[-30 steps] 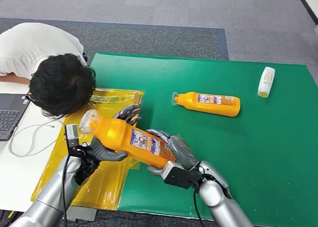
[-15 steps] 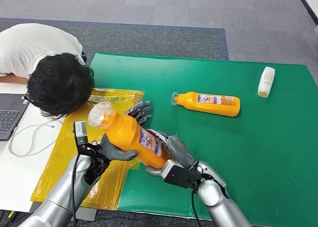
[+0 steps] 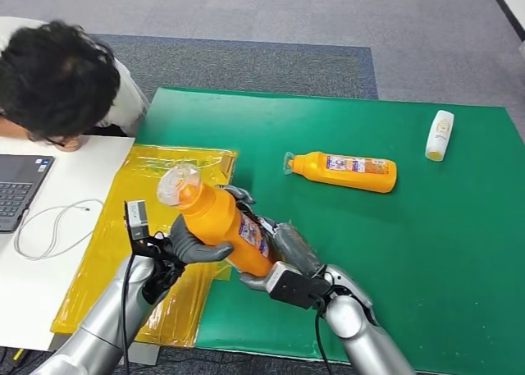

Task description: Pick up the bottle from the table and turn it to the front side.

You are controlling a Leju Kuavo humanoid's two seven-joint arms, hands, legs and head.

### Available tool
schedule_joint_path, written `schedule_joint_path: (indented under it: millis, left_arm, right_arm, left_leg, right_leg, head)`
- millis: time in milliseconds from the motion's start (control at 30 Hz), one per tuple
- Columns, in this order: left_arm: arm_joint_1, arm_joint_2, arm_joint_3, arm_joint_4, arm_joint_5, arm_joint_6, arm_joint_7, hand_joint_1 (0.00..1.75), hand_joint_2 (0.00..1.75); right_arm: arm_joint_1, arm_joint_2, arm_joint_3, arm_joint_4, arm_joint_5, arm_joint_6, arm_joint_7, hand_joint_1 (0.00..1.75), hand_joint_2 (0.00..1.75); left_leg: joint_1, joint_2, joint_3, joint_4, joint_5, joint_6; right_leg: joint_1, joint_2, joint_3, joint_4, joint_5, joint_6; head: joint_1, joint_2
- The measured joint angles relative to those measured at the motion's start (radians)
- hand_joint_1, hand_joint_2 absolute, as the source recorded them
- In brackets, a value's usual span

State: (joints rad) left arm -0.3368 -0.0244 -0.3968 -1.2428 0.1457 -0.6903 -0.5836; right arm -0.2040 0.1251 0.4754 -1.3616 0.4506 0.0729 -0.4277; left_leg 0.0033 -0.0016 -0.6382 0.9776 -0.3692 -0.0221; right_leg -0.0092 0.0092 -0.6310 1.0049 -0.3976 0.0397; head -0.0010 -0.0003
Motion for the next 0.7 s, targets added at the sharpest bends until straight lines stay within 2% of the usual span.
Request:
schedule_joint_path:
  millis: [133, 267, 533, 700]
  left_arm:
    - [0.001, 0.0, -0.001, 0.0, -0.017, 0.008, -0.006, 1.75, 1.75]
    - [0.003, -0.002, -0.003, 0.0, -0.036, 0.02, -0.016, 1.75, 1.75]
    - [0.023, 0.0, -0.004, -0.01, -0.104, 0.067, -0.033, 1.75, 1.75]
    - [0.041, 0.004, -0.019, -0.045, -0.228, 0.167, -0.035, 1.75, 1.75]
  right_arm:
    - [-0.001, 0.0, 0.001, 0.008, 0.001, 0.0, 0.0, 1.75, 1.75]
    - [-0.004, 0.001, 0.002, 0.018, 0.0, 0.005, 0.006, 0.0, 1.75]
    - [-0.007, 0.006, 0.002, 0.046, -0.044, 0.033, 0.019, 0.0, 1.75]
    - [-0.006, 0.006, -0.009, 0.064, -0.086, 0.045, 0.019, 0.0, 1.75]
  left_leg:
    - [0.0, 0.0, 0.0, 0.0, 0.0, 0.0]
    - [0.0, 0.0, 0.0, 0.0, 0.0, 0.0]
    - [0.0, 0.0, 0.0, 0.0, 0.0, 0.0]
    - [0.0, 0.0, 0.0, 0.0, 0.0, 0.0]
  right_leg:
    - [0.0, 0.0, 0.0, 0.0, 0.0, 0.0]
    - [0.0, 0.0, 0.0, 0.0, 0.0, 0.0]
    - [0.0, 0.0, 0.0, 0.0, 0.0, 0.0]
    - [0.0, 0.0, 0.0, 0.0, 0.0, 0.0]
  head:
    - [0.0, 0.0]
    - [0.0, 0.0]
    - [0.0, 0.0]
    - [0.0, 0.0]
